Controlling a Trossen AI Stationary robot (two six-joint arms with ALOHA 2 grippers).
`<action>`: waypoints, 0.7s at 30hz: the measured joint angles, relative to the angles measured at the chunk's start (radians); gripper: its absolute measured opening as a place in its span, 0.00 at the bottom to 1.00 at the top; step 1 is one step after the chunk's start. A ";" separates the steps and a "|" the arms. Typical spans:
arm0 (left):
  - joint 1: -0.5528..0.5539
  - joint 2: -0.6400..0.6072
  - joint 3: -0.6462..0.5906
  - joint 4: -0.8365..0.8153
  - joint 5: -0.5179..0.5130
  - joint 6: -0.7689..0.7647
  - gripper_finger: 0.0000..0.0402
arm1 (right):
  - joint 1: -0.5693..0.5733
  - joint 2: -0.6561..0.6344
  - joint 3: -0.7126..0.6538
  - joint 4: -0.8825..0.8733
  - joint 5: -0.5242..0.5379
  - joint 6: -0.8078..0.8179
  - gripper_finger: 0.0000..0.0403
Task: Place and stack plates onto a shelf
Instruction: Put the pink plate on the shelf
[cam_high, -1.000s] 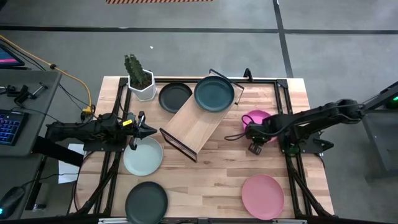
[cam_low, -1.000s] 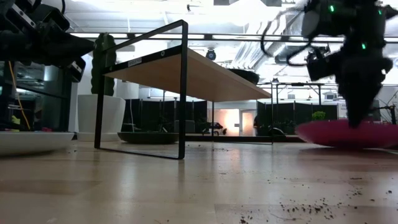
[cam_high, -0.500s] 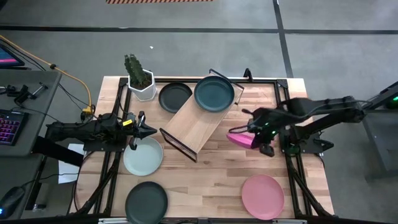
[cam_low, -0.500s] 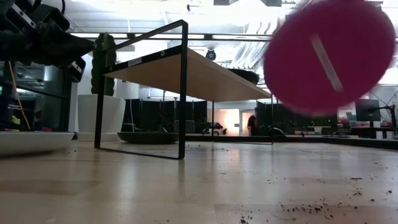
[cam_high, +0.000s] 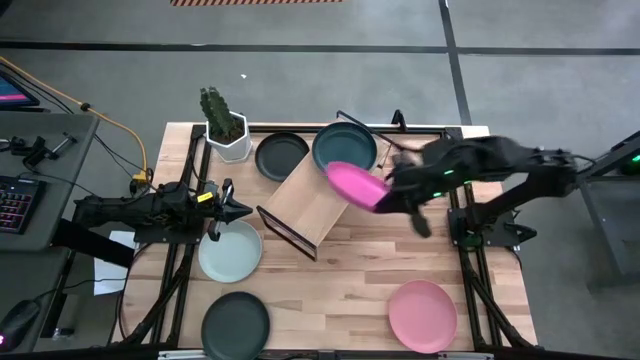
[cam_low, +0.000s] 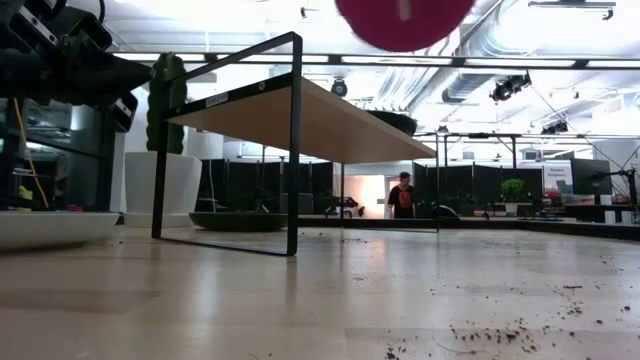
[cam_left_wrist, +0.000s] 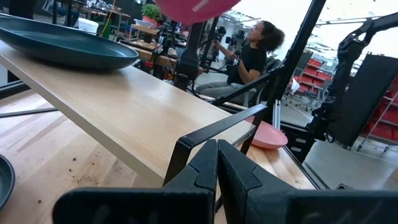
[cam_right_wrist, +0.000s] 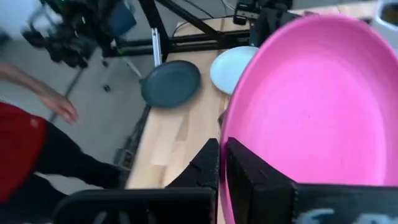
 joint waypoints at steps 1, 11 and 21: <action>0.000 0.000 0.000 0.000 0.000 0.000 0.00 | -0.001 0.029 -0.002 0.029 -0.001 -0.034 0.00; 0.000 0.000 0.000 0.000 0.000 0.000 0.00 | -0.062 0.266 -0.003 0.274 -0.244 -0.276 0.00; 0.000 0.000 0.000 0.000 0.000 0.000 0.00 | -0.111 0.277 -0.003 0.273 -0.151 -0.342 0.00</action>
